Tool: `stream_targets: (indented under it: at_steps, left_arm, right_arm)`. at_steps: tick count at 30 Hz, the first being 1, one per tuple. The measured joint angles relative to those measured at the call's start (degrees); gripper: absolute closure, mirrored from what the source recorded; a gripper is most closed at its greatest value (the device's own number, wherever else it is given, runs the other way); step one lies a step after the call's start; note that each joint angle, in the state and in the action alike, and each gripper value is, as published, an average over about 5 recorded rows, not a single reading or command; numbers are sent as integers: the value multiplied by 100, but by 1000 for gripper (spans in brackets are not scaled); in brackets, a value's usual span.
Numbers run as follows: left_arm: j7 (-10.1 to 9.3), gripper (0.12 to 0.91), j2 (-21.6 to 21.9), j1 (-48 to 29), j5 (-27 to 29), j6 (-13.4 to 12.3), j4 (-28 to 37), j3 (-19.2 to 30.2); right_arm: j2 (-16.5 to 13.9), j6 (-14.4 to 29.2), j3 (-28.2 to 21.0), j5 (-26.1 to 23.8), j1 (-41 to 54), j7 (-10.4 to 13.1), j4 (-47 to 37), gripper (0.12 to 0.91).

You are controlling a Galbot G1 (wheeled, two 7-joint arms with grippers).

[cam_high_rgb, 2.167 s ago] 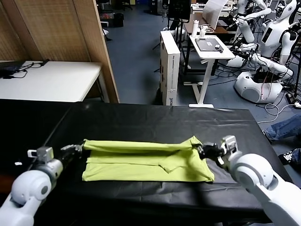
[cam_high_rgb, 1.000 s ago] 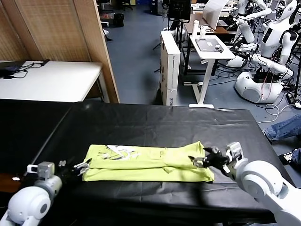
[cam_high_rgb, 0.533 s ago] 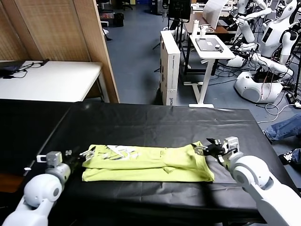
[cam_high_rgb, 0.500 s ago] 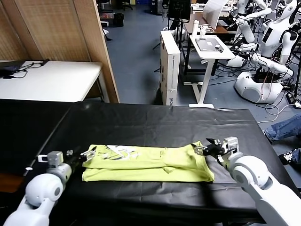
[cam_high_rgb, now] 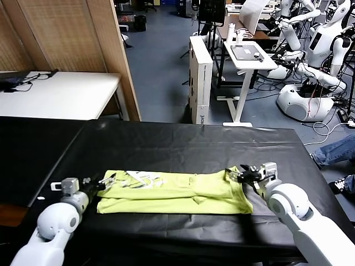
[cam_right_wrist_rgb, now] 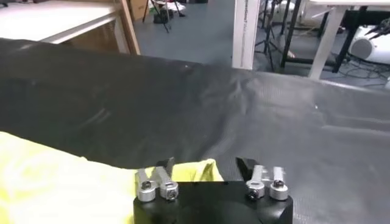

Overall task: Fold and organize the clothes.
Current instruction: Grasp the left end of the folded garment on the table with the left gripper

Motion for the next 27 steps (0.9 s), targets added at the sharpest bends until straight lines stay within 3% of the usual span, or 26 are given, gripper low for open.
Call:
stream_targets:
  at_steps: [4,7,17,21,24,27]
  left_arm:
    - [24,751,-29,-54,-4,-46,12,32]
    - [43,870,-43,-83,9,-84,27,35]
    - [-35,885,-74,-200,50,-180,180,-26]
    - [-50,885,-87,-285,61,-196,284,-29]
    - [-49,885,-113,-327,66,-198,338,-21]
    - [-44,884,-152,-363,94,-233,369,-2]
  right_arm:
    - [29,34,14,0,-9,33,-11,885]
    - [40,82,25,0,-24,63,-27,885]
    - [228,475,-34,-15,72,423,-242,885]
    - [317,534,-51,-18,106,467,-387,873]
    - [350,531,-41,8,120,436,-463,762]
    - [358,581,-19,8,123,315,-504,575]
